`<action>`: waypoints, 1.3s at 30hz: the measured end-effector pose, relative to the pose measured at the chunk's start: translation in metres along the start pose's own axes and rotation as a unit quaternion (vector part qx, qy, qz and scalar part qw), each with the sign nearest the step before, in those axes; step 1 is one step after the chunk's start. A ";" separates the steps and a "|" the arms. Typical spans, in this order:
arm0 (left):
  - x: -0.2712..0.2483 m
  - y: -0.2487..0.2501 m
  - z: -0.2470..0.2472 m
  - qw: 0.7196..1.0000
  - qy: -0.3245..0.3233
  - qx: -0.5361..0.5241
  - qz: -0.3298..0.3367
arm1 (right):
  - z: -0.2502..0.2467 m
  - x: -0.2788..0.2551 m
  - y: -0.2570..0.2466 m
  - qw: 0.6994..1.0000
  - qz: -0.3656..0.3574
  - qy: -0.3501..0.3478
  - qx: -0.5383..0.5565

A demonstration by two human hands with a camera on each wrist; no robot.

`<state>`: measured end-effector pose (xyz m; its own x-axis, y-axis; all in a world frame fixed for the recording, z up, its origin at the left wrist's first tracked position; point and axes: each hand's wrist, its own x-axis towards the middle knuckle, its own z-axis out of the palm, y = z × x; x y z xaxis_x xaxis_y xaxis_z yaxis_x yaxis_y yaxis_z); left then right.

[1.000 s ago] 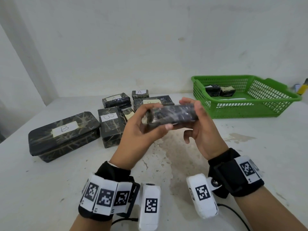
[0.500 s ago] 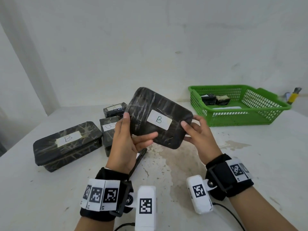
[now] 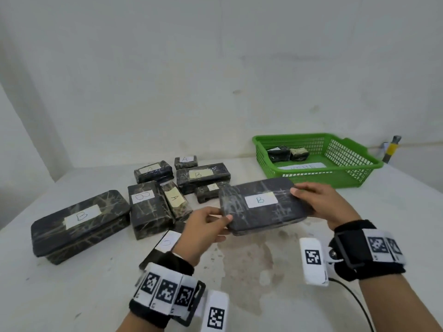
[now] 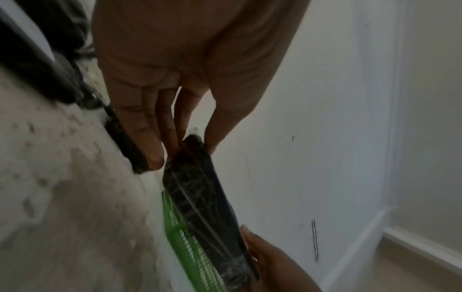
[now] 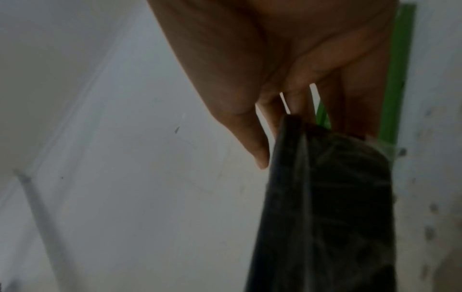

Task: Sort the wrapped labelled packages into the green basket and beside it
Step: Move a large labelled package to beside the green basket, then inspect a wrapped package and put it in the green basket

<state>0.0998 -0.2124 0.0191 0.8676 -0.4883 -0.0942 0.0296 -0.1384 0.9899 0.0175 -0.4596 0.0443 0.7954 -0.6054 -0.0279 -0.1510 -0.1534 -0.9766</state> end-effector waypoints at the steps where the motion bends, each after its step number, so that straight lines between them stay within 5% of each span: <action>1: 0.001 0.001 0.011 1.000 -0.016 0.003 -0.005 | -0.010 0.000 0.005 1.000 0.004 -0.009 -0.014; 11: 0.039 0.002 0.106 0.995 -0.045 0.092 0.010 | -0.080 0.030 0.045 0.991 0.004 0.101 -0.091; 21: 0.062 0.001 0.148 0.986 -0.076 0.146 0.012 | -0.105 0.051 0.060 0.979 0.069 0.058 -0.184; 33: 0.069 -0.003 0.148 0.986 -0.104 0.129 -0.018 | -0.095 0.052 0.050 0.964 0.091 0.031 -0.247; 39: 0.051 0.010 0.107 0.996 -0.052 0.064 -0.022 | -0.070 0.030 0.024 0.965 -0.019 0.101 -0.241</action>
<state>0.0908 -0.3307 0.0124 0.8104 -0.5655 -0.1535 -0.0033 -0.2663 0.9639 -0.0031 -0.5366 0.0350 0.6823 -0.7247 0.0962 -0.4181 -0.4947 -0.7619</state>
